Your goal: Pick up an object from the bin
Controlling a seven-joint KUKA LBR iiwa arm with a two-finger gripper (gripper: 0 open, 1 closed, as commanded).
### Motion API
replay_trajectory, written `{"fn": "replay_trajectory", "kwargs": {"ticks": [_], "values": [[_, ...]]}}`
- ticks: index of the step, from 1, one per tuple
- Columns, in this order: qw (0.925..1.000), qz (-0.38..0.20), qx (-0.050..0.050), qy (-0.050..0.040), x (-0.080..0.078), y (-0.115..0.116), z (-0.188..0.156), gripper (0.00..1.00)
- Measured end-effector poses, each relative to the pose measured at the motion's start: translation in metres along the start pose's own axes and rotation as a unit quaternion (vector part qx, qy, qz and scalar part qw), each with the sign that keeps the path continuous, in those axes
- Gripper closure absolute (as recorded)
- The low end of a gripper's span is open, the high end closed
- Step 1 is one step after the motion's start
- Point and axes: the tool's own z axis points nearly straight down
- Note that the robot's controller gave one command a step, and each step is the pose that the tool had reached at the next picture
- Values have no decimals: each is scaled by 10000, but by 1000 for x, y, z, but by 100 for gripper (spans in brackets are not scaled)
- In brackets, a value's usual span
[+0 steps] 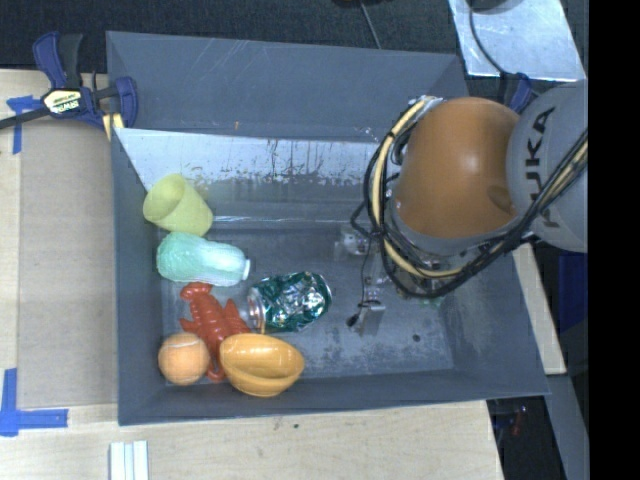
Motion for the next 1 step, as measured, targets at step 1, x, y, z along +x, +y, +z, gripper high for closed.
{"fn": "replay_trajectory", "kwargs": {"ticks": [1], "values": [[10000,10,-2,-43,-2,0,-4,0]]}}
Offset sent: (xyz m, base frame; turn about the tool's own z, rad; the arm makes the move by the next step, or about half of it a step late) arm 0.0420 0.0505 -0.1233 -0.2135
